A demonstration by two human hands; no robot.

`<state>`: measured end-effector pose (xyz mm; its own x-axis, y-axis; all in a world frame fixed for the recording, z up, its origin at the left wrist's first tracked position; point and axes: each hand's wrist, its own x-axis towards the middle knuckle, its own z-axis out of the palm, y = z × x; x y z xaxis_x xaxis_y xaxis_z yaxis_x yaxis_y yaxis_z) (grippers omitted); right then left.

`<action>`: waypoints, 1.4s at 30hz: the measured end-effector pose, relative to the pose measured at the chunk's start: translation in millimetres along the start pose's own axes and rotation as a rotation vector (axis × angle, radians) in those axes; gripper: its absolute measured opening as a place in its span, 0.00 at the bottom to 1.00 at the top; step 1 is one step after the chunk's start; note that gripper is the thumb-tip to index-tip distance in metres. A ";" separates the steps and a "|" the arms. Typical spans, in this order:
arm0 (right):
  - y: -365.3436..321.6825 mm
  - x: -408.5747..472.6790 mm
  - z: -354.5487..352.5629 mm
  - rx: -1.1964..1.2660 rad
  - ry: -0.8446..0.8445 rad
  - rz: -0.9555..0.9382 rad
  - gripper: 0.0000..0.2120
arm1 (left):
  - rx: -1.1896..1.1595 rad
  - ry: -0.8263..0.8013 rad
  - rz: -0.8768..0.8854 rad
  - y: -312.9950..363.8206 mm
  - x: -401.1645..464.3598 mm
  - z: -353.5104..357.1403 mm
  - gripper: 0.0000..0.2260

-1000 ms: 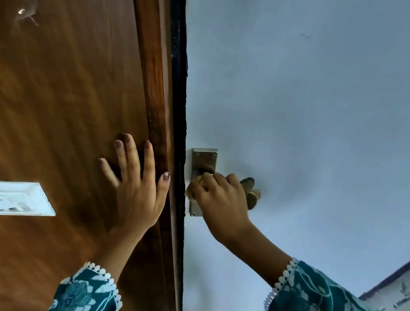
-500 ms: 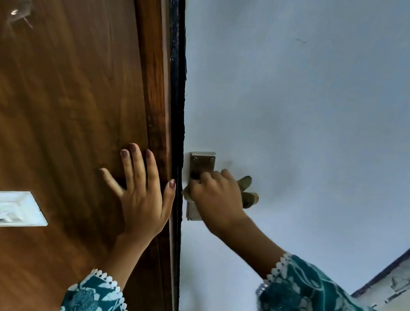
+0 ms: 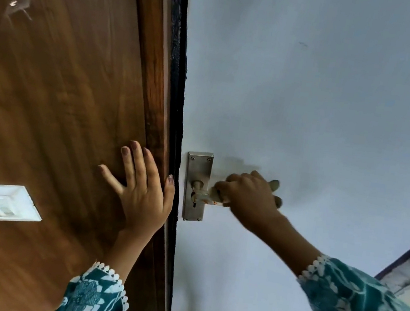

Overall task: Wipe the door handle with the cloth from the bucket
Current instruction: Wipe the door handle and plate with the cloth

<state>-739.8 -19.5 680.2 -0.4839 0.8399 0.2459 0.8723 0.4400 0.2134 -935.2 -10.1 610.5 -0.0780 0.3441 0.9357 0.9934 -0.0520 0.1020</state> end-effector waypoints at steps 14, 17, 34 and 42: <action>32.0 -30.0 27.8 -0.070 0.223 0.080 0.18 | 0.000 -0.006 0.038 -4.6 -3.7 1.0 0.29; 18.2 -23.9 34.2 -0.030 0.355 0.062 0.25 | 0.005 0.002 0.027 -3.5 -2.4 2.1 0.29; 2.6 -52.4 69.5 1.415 0.616 0.724 0.17 | -0.037 0.081 0.167 -22.0 0.2 1.1 0.24; -19.2 -52.7 82.5 1.355 0.680 0.958 0.20 | -0.035 0.107 0.186 -23.2 -1.3 3.6 0.24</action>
<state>-725.1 -46.0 585.2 0.5382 0.8219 0.1865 0.1132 0.1488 -0.9824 -957.8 -5.9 605.7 0.0959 0.2245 0.9698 0.9882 -0.1380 -0.0658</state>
